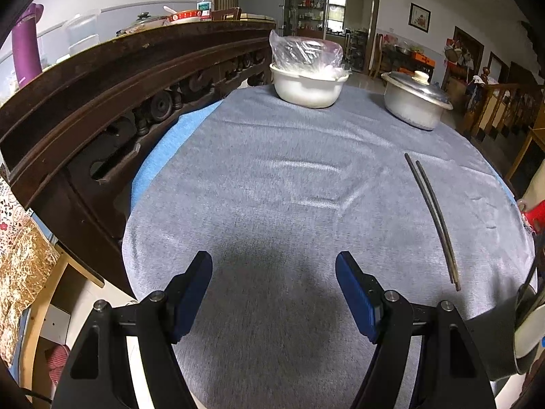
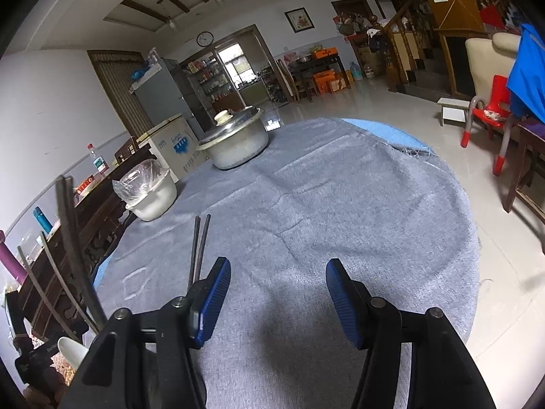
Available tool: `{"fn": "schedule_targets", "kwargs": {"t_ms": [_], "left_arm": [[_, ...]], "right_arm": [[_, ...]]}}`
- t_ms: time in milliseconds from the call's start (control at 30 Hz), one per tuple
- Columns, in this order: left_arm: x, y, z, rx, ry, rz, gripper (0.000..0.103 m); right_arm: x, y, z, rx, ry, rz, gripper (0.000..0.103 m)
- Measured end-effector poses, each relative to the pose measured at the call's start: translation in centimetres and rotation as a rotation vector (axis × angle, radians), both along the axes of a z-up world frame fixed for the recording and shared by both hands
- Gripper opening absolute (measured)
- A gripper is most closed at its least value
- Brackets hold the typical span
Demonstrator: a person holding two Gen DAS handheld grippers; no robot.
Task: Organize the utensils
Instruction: 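Move both open tools back toward the remaining chopsticks on the cloth, then grasp a dark chopstick with the right tool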
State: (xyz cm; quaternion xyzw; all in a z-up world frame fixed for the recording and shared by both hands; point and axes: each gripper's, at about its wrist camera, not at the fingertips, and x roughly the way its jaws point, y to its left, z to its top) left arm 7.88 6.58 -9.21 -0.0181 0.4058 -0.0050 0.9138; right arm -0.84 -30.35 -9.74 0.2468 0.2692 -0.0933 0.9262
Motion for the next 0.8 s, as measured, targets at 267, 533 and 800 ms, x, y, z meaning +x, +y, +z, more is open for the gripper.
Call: {"fn": "schedule_targets", "kwargs": {"t_ms": [267,533,800], "left_arm": [[1.9,0.0,0.4,0.028,-0.008,-0.012,0.075],[3.8,-0.4,1.3,0.044,-0.024,-0.033,0.075],[5.8,-0.9,0.5,0.061,0.001,-0.049,0.075]], "right_arm": [[4.9,-0.5,-0.3,0.009,0.065,0.087,0.061],[10.4,0.0,-0.6,0.004,0.131,0.184,0.061],[14.2,1.7,-0.6,-0.016,0.162,0.263,0.061]]}}
